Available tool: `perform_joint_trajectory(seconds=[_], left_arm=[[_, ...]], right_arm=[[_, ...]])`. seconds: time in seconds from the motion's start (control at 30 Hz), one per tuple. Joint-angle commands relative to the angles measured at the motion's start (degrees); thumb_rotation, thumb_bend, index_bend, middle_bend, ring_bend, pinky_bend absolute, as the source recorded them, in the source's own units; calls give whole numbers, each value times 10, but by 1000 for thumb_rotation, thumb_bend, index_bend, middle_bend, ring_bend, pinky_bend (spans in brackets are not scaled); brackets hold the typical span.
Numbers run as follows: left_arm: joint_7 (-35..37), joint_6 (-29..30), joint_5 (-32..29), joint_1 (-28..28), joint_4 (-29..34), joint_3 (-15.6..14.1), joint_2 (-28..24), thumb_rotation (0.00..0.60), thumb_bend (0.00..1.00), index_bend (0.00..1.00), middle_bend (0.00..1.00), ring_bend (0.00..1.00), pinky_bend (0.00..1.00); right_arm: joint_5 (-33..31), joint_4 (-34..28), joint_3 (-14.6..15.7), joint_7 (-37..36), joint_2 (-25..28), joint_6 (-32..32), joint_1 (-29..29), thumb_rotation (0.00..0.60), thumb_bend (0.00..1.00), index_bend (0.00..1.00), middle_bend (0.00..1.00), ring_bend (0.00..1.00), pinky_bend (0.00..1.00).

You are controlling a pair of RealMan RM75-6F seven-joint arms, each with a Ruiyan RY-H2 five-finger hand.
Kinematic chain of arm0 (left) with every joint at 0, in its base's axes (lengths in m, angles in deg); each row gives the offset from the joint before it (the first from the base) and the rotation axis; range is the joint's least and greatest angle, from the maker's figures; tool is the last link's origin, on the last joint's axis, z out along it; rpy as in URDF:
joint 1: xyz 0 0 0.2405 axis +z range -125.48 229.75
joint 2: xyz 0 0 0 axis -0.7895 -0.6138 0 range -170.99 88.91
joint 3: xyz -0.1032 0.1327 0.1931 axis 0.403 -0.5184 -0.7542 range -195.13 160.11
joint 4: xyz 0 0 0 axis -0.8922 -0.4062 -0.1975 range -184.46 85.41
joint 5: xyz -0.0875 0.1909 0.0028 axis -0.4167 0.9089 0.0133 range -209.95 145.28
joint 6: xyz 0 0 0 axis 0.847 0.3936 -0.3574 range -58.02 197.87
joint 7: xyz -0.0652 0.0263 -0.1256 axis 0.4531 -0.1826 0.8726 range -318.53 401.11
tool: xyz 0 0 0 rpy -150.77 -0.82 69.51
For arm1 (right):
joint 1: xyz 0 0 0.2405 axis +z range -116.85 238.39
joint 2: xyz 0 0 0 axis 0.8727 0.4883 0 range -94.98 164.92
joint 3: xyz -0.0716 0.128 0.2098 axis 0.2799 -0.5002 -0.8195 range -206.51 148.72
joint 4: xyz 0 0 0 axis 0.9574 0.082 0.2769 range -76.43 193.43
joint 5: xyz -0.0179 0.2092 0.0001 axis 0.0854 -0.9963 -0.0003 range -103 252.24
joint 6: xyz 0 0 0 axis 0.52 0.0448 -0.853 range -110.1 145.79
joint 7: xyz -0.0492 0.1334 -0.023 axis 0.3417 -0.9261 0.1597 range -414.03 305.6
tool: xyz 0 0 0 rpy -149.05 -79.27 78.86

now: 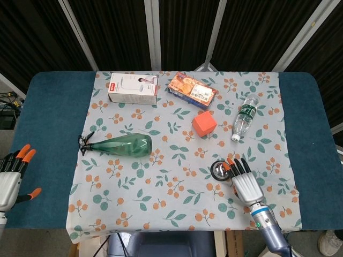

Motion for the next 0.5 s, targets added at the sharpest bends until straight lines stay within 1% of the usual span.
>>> perform_joint_trajectory(seconds=[0.03, 0.27, 0.4, 0.5], left_arm=[[1, 1, 0, 0, -1, 0, 0, 600, 0, 0, 0, 0, 0], [2, 1, 1, 0, -1, 1, 0, 600, 0, 0, 0, 0, 0], [2, 2, 1, 0, -1, 0, 0, 600, 0, 0, 0, 0, 0], [3, 2, 1, 1, -2, 1, 1, 600, 0, 0, 0, 0, 0]], right_arm=[[-4, 5, 4, 5, -3, -5, 1, 600, 945, 0, 0, 0, 0], [-19, 27, 22, 36, -10, -18, 0, 600, 945, 0, 0, 0, 0], [-18, 27, 19, 36, -14, -9, -1, 600, 945, 0, 0, 0, 0], [-11, 17, 9, 22, -12, 6, 0, 600, 946, 0, 0, 0, 0]])
